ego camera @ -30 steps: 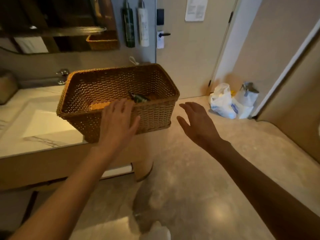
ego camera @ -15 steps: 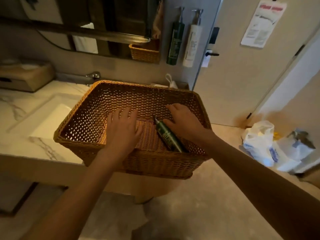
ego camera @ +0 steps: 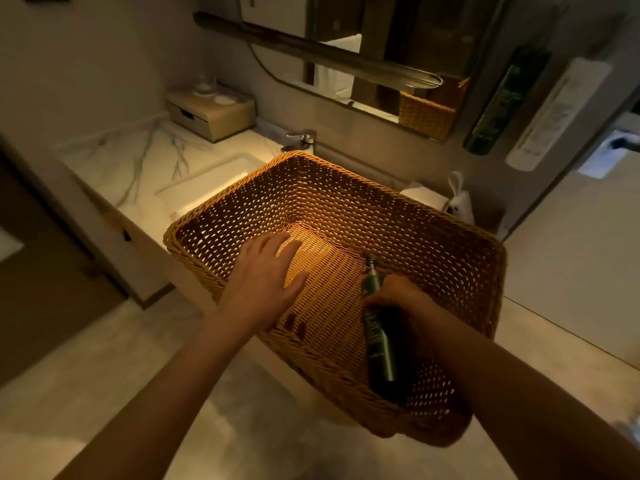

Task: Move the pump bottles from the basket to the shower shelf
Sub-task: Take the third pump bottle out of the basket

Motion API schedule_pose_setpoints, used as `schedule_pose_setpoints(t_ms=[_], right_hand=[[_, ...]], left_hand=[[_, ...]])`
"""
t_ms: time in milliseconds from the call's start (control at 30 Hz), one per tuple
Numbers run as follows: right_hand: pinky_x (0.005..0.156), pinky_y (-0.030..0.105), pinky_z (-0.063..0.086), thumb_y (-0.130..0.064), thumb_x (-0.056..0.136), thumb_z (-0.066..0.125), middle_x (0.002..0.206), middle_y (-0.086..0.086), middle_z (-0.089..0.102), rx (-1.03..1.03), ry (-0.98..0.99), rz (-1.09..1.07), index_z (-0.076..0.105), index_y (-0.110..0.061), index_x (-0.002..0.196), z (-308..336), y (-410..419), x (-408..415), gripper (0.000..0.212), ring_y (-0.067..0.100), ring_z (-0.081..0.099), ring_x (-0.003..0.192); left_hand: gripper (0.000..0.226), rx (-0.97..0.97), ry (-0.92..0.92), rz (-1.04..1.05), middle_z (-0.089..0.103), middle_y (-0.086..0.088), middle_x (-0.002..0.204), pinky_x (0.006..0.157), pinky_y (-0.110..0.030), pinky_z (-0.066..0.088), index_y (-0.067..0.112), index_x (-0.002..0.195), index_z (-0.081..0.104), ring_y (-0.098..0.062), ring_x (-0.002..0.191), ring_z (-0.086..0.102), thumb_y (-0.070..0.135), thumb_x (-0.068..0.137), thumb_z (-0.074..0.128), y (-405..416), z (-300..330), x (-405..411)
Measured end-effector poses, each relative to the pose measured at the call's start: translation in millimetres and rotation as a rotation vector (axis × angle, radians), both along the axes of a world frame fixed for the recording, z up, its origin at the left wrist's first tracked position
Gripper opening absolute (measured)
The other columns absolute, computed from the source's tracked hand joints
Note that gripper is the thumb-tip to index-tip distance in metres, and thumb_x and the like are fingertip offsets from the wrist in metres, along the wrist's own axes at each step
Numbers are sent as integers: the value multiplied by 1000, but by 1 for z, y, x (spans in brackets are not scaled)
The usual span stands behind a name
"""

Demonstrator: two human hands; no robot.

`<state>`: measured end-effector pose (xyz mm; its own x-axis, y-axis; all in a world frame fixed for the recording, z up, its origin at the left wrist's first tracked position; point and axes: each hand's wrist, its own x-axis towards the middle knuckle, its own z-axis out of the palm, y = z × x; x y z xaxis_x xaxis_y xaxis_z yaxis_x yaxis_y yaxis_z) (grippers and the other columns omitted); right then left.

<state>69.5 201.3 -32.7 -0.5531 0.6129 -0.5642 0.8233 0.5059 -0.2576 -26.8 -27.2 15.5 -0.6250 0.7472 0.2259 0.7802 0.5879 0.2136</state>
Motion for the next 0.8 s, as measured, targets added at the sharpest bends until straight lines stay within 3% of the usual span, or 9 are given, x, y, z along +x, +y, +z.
schedule_pose_setpoints(t_ms=[167,267,433,567,667,733,800], right_hand=[[84,36,53,-27,74,75,121,17,58,-143,91,-29,44,-7,131,-2,-22,-11,68,29,61,102],[82,37,55,-33,72,75,116,15,62,-73,162,36,48,-9,125,7,-32,-18,64,28,65,95],[85,41,54,-42,69,75,114,6,64,-9,505,58,53,-19,120,59,-37,-28,61,21,63,95],[85,34,50,-36,71,76,123,2,62,20,861,118,50,-21,126,123,-49,-32,63,15,57,102],[86,33,50,-34,71,76,124,0,61,-12,1074,187,48,-24,127,165,-65,-32,64,11,55,103],[92,39,50,-33,72,76,127,-1,59,-72,1176,215,48,-25,127,185,-75,-27,62,14,55,111],[93,34,46,-28,74,75,129,-3,57,-131,1262,252,47,-25,128,201,-86,-16,61,11,52,113]], left_hand=[[73,-7,-26,-5,43,-4,144,108,-44,27,22,136,43,-25,132,36,63,80,21,1,1,0],[63,-31,-70,-11,45,-3,143,106,-42,31,22,136,44,-23,130,38,59,87,30,0,1,-4],[51,-4,-252,17,47,0,139,99,-38,42,22,135,45,-18,123,45,49,93,39,0,7,-2],[47,154,-459,67,52,-5,136,99,-36,42,16,134,47,-20,121,50,41,94,43,3,25,9],[37,303,-666,133,57,-8,128,88,-30,43,17,126,53,-17,110,54,36,96,41,4,43,18],[25,474,-892,174,59,-8,119,85,-33,45,22,108,58,-18,100,57,34,97,39,1,60,29],[27,667,-1134,212,60,-7,118,87,-37,51,21,112,58,-22,101,61,35,96,42,-4,76,40]])
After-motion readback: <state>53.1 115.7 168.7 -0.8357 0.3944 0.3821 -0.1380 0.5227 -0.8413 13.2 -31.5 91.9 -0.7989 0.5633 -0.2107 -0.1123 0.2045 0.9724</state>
